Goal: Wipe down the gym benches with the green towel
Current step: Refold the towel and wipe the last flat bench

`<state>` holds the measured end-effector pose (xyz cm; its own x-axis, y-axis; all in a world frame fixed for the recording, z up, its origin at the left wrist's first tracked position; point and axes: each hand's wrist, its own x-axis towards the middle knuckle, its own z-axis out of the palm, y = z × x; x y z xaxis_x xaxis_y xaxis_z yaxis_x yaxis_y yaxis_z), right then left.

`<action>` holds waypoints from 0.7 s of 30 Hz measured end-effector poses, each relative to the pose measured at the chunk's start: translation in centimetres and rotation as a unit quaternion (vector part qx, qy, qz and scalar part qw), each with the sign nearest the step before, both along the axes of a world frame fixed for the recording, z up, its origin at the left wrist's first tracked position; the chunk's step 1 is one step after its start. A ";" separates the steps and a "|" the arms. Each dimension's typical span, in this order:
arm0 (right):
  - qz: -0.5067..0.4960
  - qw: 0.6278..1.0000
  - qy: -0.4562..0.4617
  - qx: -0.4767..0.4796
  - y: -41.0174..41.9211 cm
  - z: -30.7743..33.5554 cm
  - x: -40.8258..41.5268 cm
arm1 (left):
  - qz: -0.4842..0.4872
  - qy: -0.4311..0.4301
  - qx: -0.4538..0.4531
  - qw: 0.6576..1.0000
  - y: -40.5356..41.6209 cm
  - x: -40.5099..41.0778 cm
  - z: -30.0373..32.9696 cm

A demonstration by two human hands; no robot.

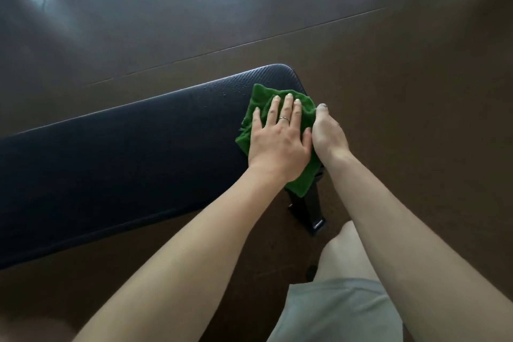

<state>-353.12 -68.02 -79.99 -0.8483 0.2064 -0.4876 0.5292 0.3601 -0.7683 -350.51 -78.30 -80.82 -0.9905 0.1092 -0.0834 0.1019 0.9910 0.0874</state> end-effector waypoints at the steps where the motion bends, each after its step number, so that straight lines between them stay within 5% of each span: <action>1: 0.008 1.000 0.009 0.018 0.0 -0.1 0.0 | -0.015 -0.002 0.002 1.000 0.0 -0.5 0.0; 5: 0.061 0.994 0.014 0.090 -0.2 0.4 0.2 | -0.049 0.003 0.034 0.998 -4.0 -0.9 0.3; 12: 0.110 0.971 0.027 0.209 -1.1 0.8 -0.5 | 0.179 -0.012 0.000 0.984 -18.6 -1.3 0.0; 15: 0.093 0.961 0.084 0.245 -1.3 -0.2 0.5 | 0.214 -0.008 0.010 0.977 -16.3 -3.8 0.0; 21: 0.037 0.967 0.108 0.229 -1.5 -1.2 -0.3 | 0.106 -0.012 0.022 0.994 -7.8 -10.9 0.2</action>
<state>-353.44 -69.55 -81.16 -0.9407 0.2936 -0.1697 0.3343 0.7194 -0.6088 -361.37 -86.13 -80.58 -0.9896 -0.0973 -0.1062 -0.1108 0.9853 0.1301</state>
